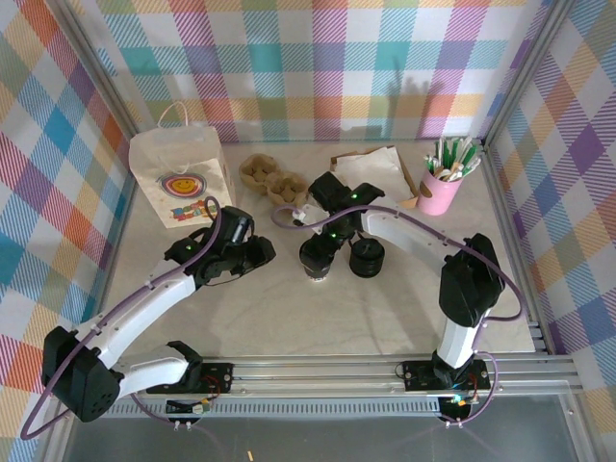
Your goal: Pack the takeout coffee
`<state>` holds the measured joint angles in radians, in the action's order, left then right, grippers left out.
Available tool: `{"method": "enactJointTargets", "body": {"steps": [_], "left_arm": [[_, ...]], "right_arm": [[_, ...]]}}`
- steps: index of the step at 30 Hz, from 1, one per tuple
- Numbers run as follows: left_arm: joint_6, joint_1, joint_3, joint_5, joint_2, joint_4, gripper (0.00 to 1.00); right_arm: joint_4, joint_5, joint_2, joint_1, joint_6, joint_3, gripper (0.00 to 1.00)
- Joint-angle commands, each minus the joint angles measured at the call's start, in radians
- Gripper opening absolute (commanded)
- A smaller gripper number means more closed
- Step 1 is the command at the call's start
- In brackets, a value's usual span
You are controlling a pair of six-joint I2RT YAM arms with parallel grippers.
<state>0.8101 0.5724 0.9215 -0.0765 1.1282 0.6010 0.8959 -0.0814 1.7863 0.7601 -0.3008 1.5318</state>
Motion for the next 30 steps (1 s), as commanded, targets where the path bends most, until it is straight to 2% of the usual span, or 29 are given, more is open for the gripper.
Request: {"method": "enactJointTargets", "body": {"steps": [1, 12, 19, 30], "left_arm": [[-0.017, -0.012, -0.023, 0.010, -0.029, 0.026, 0.33], [-0.010, -0.013, -0.029, 0.010, -0.026, 0.024, 0.33], [-0.012, -0.014, -0.012, 0.016, -0.012, 0.046, 0.33], [-0.001, -0.015, -0.006, 0.005, 0.007, 0.032, 0.33]], "right_arm": [[0.015, 0.024, 0.013, 0.011, -0.006, 0.016, 0.93], [0.005, 0.093, -0.005, 0.019, 0.077, -0.001, 0.79], [0.013, 0.122, -0.029, 0.028, 0.279, -0.013, 0.73], [0.046, 0.240, -0.041, 0.074, 0.525, -0.010, 0.71]]}}
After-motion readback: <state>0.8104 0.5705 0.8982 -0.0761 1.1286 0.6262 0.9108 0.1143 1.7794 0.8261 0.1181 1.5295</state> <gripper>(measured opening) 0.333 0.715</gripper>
